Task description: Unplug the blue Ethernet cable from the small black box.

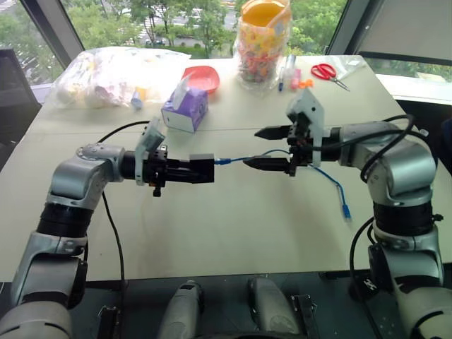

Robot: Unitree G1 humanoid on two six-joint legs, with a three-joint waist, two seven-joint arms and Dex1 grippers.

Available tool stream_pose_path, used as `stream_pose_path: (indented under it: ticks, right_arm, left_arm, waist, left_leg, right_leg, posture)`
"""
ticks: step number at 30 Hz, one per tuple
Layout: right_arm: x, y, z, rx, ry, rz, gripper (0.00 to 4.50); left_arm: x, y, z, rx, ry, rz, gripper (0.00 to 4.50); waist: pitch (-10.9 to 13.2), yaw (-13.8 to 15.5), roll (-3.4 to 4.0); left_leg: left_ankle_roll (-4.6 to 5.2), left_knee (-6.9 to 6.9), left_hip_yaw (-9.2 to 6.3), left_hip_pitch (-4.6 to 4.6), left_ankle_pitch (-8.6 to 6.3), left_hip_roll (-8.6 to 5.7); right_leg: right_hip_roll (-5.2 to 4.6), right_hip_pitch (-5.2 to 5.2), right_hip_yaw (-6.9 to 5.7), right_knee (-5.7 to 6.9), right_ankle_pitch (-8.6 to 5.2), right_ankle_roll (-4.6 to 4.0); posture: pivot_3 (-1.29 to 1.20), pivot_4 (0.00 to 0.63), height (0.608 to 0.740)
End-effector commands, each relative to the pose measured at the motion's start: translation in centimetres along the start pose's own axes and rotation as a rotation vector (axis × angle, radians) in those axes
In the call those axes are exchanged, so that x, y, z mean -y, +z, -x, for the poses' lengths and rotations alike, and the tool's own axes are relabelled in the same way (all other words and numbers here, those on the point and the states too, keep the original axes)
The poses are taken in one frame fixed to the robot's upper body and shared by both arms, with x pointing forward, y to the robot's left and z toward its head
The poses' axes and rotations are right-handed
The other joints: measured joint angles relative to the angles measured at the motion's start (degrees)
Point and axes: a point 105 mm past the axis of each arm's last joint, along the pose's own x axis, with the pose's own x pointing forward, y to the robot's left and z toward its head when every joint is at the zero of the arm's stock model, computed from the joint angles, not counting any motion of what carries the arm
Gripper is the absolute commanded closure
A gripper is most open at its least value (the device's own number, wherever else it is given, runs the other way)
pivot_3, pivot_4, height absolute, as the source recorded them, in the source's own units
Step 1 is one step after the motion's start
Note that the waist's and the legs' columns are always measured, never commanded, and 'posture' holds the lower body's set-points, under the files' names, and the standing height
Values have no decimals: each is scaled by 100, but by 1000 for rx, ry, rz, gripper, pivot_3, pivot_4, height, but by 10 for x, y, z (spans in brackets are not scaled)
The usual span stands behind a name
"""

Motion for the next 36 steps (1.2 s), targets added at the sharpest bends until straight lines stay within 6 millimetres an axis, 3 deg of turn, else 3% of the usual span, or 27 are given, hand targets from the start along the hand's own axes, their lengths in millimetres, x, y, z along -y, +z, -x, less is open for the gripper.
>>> stream_pose_path:
  ticks: [1, 19, 24, 36]
  right_arm:
    - [-10, 18, -1, 51, 60, -60, 72]
    - [-25, 6, -26, -17, 134, -71, 72]
    - [-25, 5, -30, -21, 132, -64, 2397]
    - [-29, 7, -32, -27, 153, -59, 2397]
  left_arm:
    - [2, 11, 2, -3, -21, -65, 4008]
    - [2, 17, 2, 15, -32, -72, 4008]
    - [3, 17, 1, 13, -32, -73, 4008]
    - [3, 17, -2, 17, -32, -75, 4008]
  waist:
    - [0, 0, 0]
    - [0, -4, 0]
    - [0, -2, 0]
    - [0, -2, 0]
  left_leg:
    - [0, -1, 0, 0, 0, 0]
    - [2, 0, 0, -4, -1, -1]
    - [2, 0, 0, -4, -1, -1]
    - [2, 0, 0, -4, -1, 0]
  right_leg:
    - [0, -1, 0, 1, 0, 0]
    - [-1, -6, -1, 3, 0, 2]
    - [-1, -6, -1, 3, 0, 2]
    - [0, -7, -1, 3, 0, 2]
  posture:
    - [0, 150, 740]
    - [0, 150, 740]
    - [0, 150, 740]
    - [0, 150, 740]
